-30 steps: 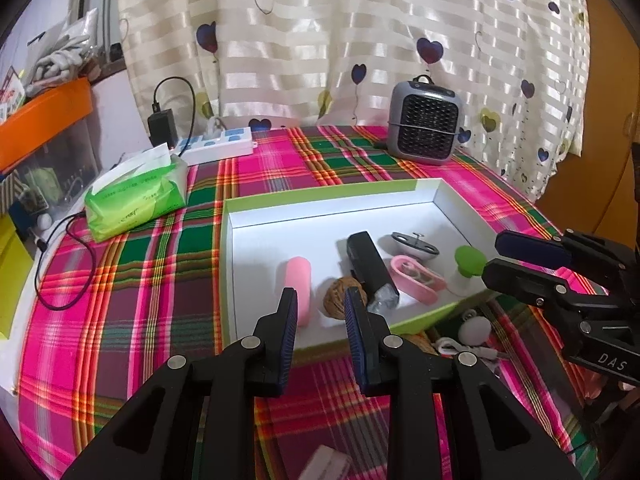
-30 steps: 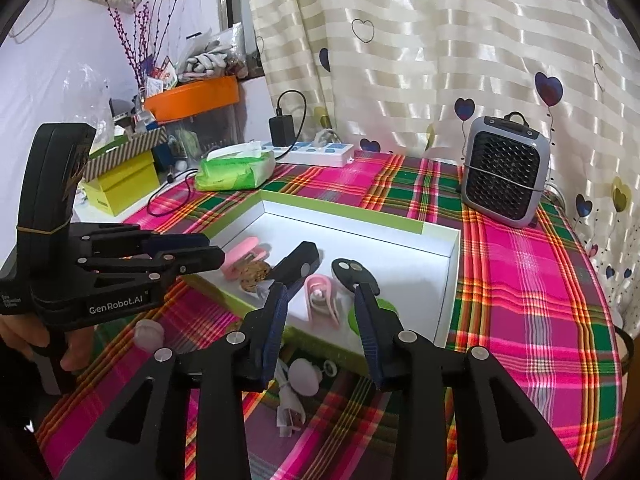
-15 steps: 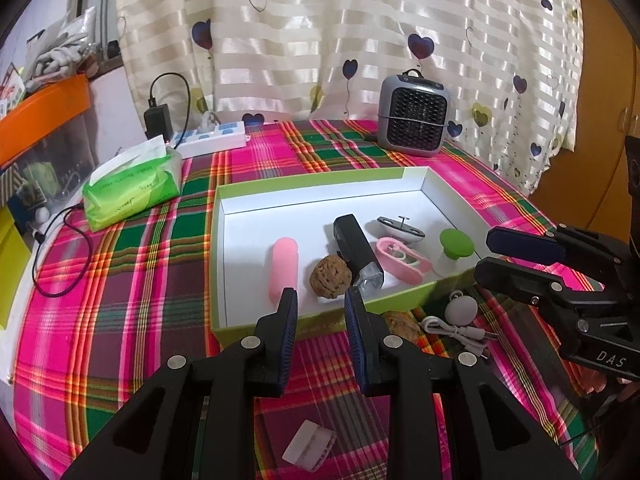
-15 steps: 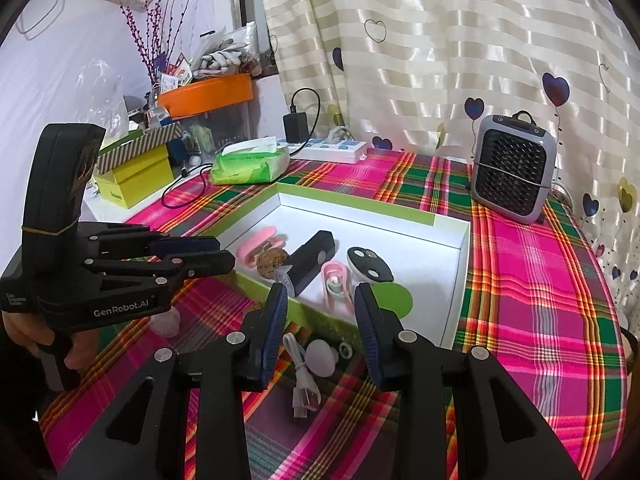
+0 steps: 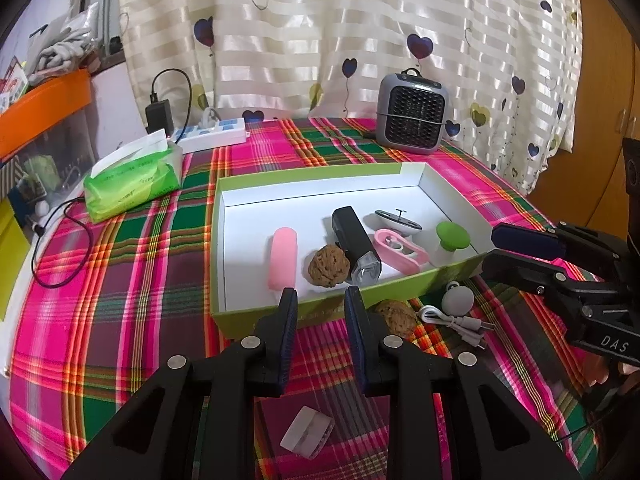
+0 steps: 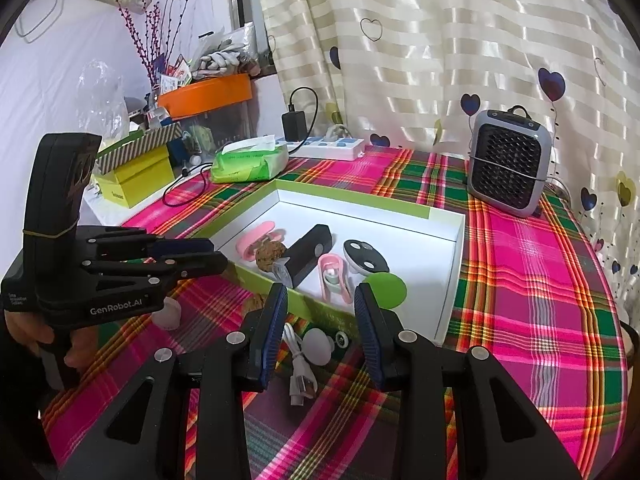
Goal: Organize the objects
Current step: 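Move left tool back to small white cylinder while right tool withdraws from box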
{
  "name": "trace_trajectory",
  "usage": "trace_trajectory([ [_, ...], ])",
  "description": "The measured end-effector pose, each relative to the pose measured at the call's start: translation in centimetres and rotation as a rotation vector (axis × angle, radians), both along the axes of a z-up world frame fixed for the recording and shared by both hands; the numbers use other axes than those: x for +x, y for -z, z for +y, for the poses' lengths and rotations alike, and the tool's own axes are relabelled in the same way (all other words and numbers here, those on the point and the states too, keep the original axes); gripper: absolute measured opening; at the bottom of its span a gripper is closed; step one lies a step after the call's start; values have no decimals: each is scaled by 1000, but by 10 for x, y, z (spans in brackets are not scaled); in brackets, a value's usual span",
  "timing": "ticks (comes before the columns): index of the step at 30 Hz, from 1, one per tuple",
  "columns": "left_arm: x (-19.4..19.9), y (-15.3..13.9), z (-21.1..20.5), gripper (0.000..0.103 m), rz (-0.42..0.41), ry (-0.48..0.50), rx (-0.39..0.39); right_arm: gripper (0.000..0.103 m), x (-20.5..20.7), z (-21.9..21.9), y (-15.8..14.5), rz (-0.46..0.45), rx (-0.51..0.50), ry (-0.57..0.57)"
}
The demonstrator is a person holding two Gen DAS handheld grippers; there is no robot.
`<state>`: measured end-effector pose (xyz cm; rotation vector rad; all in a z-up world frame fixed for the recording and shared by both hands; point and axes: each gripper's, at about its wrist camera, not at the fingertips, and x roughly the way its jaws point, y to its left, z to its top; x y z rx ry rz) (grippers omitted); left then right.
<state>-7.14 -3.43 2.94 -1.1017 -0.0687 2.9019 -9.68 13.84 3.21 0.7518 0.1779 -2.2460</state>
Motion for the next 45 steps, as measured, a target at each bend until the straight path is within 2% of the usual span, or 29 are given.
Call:
trace_trajectory([
  [22,7,4,-2,22,-6,-6,2,36,3,2,5,-28,11,-24],
  [37,20,7,-9,23,-19,-6,1,36,10,-4,16,-74,94,-88],
  [45,27,12,-10,27,-32,-8,6,36,10,-8,24,-109,146,-100],
])
